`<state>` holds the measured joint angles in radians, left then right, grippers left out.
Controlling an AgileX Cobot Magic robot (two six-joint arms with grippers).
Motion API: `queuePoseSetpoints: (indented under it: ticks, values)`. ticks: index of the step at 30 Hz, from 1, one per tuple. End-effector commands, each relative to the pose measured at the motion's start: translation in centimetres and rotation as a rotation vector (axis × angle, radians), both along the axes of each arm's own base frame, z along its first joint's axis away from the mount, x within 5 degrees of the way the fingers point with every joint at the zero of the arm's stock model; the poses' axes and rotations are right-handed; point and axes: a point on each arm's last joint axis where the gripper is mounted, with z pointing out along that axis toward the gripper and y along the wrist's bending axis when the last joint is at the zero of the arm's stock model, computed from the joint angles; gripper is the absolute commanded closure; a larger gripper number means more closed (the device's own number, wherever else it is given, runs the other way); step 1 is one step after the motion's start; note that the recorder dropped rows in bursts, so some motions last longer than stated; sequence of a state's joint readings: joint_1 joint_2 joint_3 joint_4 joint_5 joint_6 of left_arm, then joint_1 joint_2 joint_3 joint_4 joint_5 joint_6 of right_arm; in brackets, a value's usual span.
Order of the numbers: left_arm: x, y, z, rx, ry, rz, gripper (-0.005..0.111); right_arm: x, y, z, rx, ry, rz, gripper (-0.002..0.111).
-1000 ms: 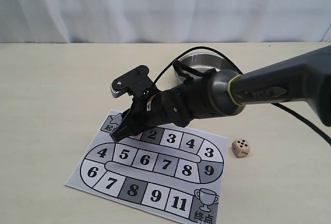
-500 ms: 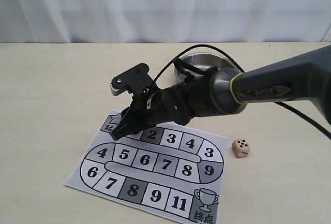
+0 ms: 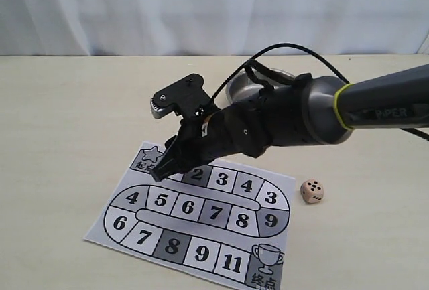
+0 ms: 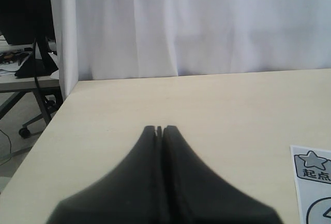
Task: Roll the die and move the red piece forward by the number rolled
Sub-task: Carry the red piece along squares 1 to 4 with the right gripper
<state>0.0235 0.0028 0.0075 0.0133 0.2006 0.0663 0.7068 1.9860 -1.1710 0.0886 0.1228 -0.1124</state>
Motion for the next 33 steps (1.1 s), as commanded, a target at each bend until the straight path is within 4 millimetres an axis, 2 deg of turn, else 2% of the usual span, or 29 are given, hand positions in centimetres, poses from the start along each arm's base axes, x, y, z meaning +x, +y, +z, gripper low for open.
queuePoseSetpoints:
  ticks: [1,5,12,20,28,33]
  values:
    - [0.0,0.0,0.4,-0.003,-0.028,-0.001,0.107,0.0,-1.2,-0.6,0.034,-0.068,-0.019,0.104]
    - [0.0,0.0,0.4,-0.003,-0.028,-0.001,0.107,0.5,-2.5,-1.1,0.008,-0.035,-0.051,0.104]
    - [0.0,0.0,0.4,-0.003,-0.029,-0.001,0.107,0.5,-3.1,-1.5,0.054,-0.039,-0.108,0.104]
    - [0.0,0.0,0.4,-0.003,-0.020,-0.001,0.107,-0.2,-3.7,-4.2,0.014,0.001,-0.110,0.104]
    - [0.0,0.0,0.4,-0.003,-0.023,-0.001,0.107,0.0,-3.6,-3.8,0.033,-0.024,-0.114,0.104]
    - [0.0,0.0,0.4,-0.003,-0.023,-0.001,0.107,-0.2,-3.6,-2.2,0.046,-0.034,-0.112,0.104]
